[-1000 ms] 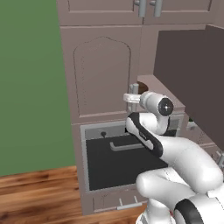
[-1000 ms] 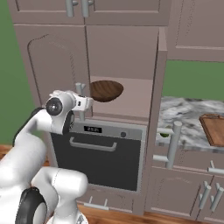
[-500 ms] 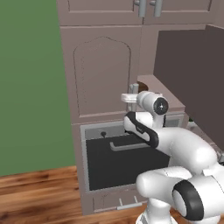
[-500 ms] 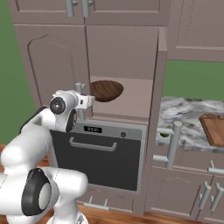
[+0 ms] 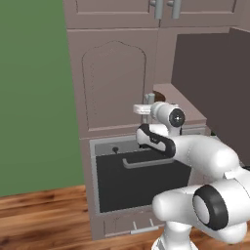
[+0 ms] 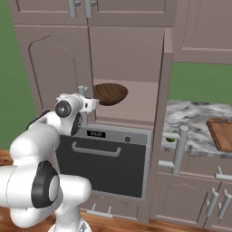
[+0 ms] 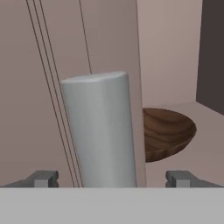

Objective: Open the cabinet. Place the bowl and condiment on the counter. Then place the lime and garlic on the cutting board.

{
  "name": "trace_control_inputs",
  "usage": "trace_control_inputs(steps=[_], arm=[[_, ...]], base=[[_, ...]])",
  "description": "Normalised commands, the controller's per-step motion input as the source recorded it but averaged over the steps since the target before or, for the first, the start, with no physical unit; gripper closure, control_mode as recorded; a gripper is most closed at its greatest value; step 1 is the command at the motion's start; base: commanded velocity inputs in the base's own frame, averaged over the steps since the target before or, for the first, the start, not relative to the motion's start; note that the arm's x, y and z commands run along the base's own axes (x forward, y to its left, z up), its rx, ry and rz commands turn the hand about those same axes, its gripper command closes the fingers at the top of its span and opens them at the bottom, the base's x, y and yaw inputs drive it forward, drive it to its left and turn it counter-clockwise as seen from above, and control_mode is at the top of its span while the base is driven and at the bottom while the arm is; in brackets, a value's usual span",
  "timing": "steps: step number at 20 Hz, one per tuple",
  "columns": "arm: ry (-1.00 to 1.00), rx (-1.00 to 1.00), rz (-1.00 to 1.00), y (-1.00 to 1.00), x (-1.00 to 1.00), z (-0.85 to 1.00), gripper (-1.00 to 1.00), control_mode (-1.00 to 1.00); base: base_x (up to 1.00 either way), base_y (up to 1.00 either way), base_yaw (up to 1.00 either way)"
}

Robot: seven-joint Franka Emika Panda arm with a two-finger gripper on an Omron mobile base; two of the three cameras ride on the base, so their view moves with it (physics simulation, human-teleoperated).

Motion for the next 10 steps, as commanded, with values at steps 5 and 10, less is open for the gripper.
trace_control_inputs(steps=[5,10], arm=[[0.00,0.00,0.01,0.03,0.08,-0.07,1.00,-1.00],[0.01,0.00,0.01,0.05,0.00,-0.03,1.00,-1.00]], base=[[0.00,0.00,0.00],[0.00,0.00,0.00]])
